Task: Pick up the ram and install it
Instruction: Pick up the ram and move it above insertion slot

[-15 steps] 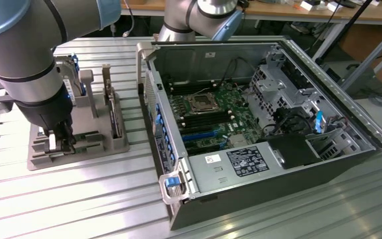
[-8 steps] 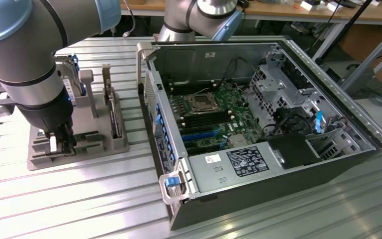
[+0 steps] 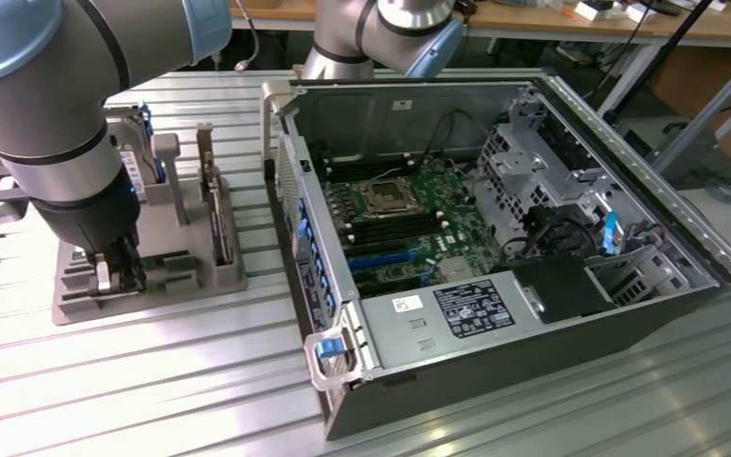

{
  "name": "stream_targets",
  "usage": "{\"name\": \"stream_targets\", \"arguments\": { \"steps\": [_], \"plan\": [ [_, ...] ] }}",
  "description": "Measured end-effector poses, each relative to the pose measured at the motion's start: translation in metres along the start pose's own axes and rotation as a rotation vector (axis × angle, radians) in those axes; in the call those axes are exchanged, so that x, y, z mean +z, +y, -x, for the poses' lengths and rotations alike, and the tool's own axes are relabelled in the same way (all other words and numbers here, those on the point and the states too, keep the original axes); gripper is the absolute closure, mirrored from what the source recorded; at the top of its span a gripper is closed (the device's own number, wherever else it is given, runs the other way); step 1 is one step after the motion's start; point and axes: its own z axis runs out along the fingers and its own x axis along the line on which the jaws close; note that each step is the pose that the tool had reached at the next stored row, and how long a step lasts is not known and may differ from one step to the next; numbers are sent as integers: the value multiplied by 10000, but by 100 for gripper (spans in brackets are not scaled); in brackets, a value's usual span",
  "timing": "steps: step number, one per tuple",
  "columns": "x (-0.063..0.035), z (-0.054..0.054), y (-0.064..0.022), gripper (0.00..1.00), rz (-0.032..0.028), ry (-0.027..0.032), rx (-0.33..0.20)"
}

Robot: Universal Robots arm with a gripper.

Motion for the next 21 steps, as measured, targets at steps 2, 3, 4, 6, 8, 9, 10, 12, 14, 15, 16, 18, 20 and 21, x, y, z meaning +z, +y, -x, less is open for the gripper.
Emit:
{"name": "stream_targets", "arguments": {
  "steps": [2,3,4,6,8,9,10,12,14,15,16,18,20,21],
  "plan": [
    [0,0,0,87,0,0,0],
    [0,0,0,87,0,0,0],
    [0,0,0,87,0,0,0],
    [0,0,0,87,-1,0,0],
    [-8,0,-1,87,-1,0,0],
    [-19,0,-1,87,-1,0,0],
    [-28,0,-1,87,-1,0,0],
    [-41,0,-2,87,-1,0,0],
    [-62,0,-2,87,-1,0,0],
    [-77,0,-3,87,0,1,0],
    [-87,0,-3,87,-1,0,0],
    [-101,0,-4,87,0,1,0],
    [-114,-1,-4,87,-1,1,0],
    [-121,-1,-4,87,0,1,0]
  ]
}}
